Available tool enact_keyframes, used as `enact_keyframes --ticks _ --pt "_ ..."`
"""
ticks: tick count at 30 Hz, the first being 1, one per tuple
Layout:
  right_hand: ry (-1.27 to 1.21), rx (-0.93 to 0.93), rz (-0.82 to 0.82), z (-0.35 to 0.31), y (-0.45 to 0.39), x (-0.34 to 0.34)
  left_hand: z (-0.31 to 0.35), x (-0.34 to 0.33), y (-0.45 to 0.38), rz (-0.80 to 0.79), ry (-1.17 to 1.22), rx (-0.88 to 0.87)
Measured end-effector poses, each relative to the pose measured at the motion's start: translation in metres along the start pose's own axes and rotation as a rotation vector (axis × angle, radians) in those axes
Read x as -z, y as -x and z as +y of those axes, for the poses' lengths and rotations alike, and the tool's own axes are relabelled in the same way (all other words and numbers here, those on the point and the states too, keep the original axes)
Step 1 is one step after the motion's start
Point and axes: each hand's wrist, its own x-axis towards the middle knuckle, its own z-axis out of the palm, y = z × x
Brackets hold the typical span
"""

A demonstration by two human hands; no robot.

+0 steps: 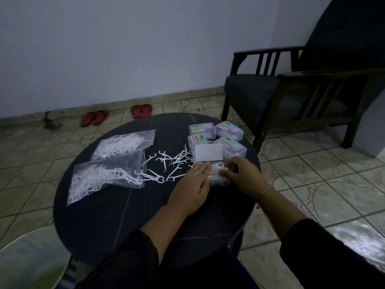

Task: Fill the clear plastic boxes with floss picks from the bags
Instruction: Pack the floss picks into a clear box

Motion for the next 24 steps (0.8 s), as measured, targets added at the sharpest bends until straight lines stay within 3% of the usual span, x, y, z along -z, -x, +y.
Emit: enact_keyframes --ticks 6,24 --pt "-0.2 -0.064 -0.074 0.008 0.009 0.008 -0.001 -0.002 0.0 0.017 -0.011 -0.008" --pt "-0.027 -0.087 -0.013 -0.004 0.0 0.004 0.0 -0.002 0.003 0.035 0.004 -0.03"
